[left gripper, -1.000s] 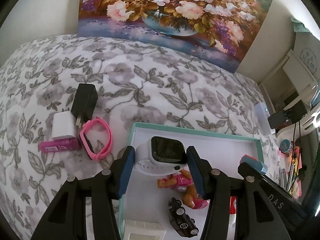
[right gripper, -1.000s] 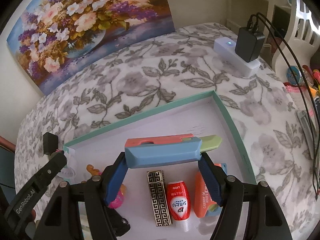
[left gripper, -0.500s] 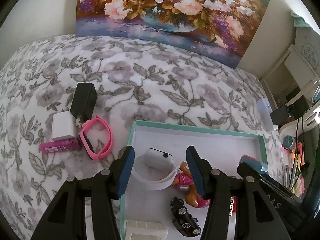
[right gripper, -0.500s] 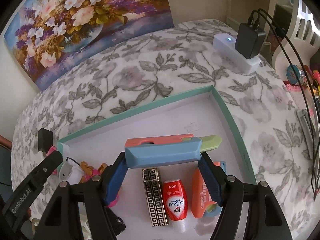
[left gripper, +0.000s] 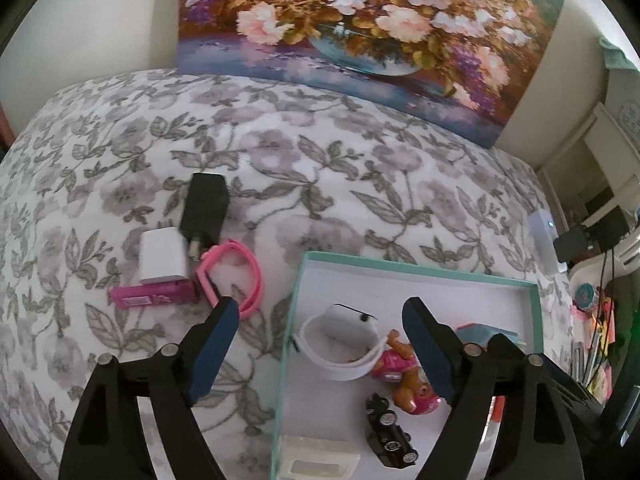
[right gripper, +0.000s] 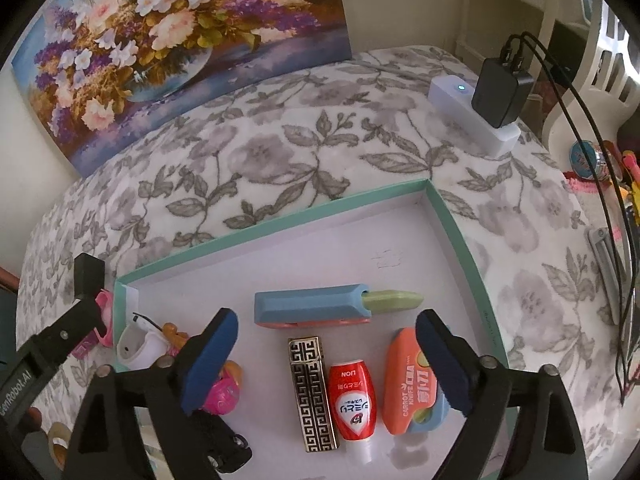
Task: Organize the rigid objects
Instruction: 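Open both grippers to drop the watch and knife toy into the tray, then withdraw both grippers toward the white and black chargers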
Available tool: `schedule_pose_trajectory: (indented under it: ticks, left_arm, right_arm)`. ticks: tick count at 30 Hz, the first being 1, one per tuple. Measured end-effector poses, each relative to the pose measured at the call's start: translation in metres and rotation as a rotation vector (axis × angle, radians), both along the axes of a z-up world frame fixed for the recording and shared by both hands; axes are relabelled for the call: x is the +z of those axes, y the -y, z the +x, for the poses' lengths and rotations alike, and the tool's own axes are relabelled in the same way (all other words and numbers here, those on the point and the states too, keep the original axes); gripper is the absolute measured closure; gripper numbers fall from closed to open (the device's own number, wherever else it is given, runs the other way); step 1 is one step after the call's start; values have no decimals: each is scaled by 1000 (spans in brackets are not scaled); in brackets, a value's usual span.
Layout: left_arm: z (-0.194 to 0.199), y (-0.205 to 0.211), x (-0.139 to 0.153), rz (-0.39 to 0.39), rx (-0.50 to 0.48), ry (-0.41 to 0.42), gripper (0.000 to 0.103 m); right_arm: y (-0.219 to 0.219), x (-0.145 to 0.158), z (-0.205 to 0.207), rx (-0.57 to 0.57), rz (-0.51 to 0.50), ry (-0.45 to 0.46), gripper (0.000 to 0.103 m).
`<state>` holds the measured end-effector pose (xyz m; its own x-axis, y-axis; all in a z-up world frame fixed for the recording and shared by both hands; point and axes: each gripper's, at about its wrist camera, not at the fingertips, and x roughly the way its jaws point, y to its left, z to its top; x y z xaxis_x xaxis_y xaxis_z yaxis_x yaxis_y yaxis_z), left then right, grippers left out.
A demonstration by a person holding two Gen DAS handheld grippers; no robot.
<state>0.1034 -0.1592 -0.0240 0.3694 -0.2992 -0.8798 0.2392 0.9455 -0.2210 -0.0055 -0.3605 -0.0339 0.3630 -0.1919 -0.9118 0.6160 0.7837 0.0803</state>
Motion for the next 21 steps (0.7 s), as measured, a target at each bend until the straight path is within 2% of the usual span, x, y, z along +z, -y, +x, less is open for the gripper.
schedule_pose_trajectory:
  ticks: [1, 3, 7, 16, 21]
  left_arm:
    - [1, -2, -1, 11, 9, -3, 18]
    - [3, -5, -3, 31, 25, -15, 9]
    - [6, -14, -9, 52, 60, -44, 9]
    - [9, -24, -13, 93, 103, -51, 9]
    - [11, -34, -5, 94, 138, -43, 9]
  right_arm:
    - [0, 0, 0, 0, 1, 2, 5]
    - [-1, 0, 0, 2, -1, 7, 0]
    - [-2, 0, 1, 9, -13, 14, 0]
    - [-1, 0, 1, 4, -16, 16, 0]
    - [-5, 3, 2, 17, -24, -1, 0]
